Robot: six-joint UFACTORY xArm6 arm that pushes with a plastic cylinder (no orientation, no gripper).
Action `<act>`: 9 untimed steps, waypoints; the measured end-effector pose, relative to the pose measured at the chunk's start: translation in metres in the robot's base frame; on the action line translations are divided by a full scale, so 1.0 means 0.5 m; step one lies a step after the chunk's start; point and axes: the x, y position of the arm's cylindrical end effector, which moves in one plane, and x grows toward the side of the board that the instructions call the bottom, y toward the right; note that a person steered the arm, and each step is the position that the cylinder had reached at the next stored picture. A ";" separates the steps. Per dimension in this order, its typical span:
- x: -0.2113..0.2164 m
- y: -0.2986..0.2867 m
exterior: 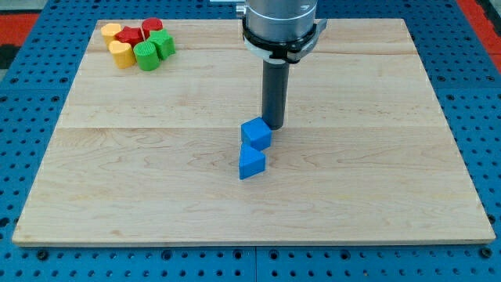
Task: Push the blue cube closer to the group of blocks
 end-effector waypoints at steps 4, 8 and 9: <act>0.119 -0.049; -0.128 -0.044; -0.128 -0.089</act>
